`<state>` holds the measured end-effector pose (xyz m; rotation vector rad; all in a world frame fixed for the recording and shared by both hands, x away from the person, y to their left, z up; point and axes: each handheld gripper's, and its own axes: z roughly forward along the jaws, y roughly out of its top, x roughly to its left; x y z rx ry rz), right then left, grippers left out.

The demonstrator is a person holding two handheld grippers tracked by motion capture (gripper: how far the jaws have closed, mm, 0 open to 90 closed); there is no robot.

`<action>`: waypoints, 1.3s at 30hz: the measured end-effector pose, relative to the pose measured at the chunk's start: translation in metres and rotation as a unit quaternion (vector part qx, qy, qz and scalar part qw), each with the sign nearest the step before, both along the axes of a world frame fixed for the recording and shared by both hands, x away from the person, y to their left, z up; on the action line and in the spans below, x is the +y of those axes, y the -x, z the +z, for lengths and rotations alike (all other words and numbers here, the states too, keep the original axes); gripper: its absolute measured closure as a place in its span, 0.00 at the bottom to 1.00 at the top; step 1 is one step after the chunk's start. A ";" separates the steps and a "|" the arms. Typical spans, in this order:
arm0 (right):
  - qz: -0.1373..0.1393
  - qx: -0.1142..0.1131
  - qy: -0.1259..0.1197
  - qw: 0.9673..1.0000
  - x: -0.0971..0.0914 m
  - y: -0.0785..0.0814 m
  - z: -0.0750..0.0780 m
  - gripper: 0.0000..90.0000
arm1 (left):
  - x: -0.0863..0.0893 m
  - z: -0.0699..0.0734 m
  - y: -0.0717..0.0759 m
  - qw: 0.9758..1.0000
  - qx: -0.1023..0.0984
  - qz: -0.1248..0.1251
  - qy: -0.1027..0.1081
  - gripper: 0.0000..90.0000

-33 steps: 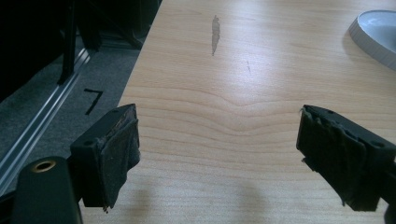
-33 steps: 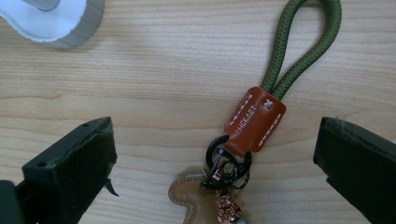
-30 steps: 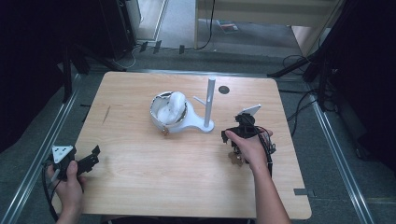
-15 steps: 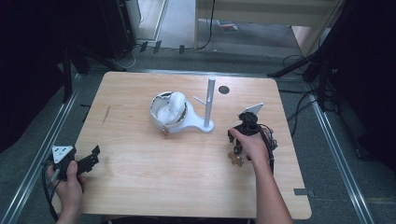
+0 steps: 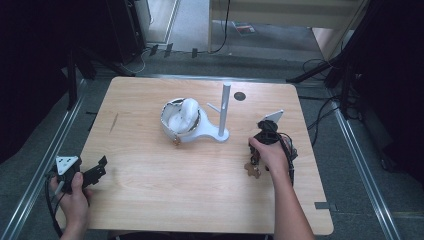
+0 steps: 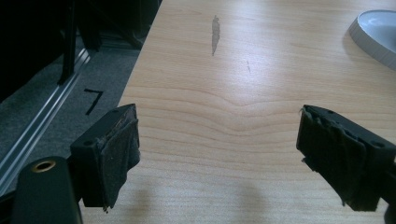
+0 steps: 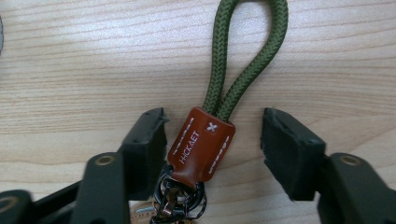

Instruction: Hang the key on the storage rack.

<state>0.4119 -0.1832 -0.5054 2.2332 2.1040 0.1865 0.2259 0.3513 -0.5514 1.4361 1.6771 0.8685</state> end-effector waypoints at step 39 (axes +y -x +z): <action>0.042 -0.062 -0.011 0.997 -0.003 0.019 0.000 0.80 | 0.000 0.000 0.000 1.000 0.000 0.000 -0.002 0.15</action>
